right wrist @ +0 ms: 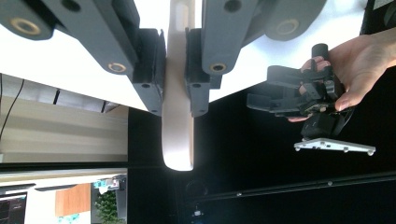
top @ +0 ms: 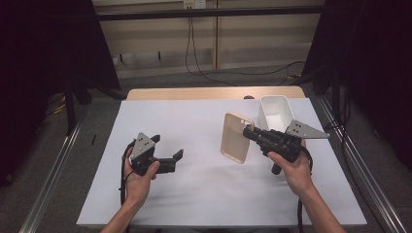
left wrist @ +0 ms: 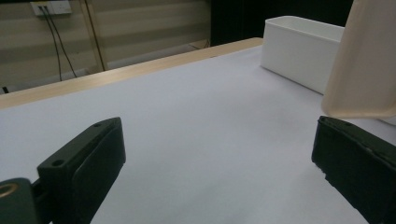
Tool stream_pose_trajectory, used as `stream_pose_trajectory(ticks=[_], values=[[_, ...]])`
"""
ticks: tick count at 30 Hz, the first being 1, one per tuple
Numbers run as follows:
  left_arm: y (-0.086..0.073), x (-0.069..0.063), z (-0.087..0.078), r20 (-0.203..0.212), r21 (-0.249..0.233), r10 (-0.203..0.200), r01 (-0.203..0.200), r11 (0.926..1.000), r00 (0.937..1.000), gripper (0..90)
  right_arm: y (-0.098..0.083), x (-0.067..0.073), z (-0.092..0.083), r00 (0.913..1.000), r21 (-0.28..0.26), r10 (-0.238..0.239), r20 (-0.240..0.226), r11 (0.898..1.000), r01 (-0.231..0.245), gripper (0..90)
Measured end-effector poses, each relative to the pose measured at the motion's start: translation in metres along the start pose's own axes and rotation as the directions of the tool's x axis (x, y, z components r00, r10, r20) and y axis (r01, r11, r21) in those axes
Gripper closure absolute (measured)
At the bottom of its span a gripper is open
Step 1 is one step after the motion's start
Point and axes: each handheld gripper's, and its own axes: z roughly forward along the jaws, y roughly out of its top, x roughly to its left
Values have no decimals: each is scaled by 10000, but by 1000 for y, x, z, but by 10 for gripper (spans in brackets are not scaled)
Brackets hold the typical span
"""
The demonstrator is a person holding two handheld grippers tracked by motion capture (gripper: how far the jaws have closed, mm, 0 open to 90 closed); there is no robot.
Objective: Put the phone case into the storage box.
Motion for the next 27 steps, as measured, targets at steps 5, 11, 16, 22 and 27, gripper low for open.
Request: stream_pose_trajectory(ticks=[5,11,16,22,27], values=[[-7,4,-10,-176,-141,-47,44,9999,9998,32,6,-5,-11,9998,-93,-20,195,10000,22,805],[-14,9,-15,-321,-170,-209,203,9996,9993,45,13,-10,-18,9994,-158,-133,322,9998,138,805],[-19,12,-19,-294,-673,-408,387,9970,9987,59,18,-12,-20,9992,-185,-214,349,9996,221,805],[-33,18,-26,-509,-1183,-450,387,9922,9977,64,22,-15,-20,9986,-189,-333,410,9992,341,805],[-40,25,-35,-661,-1267,-763,675,9896,9949,54,23,-18,-21,9975,-194,-493,509,9985,504,805]])
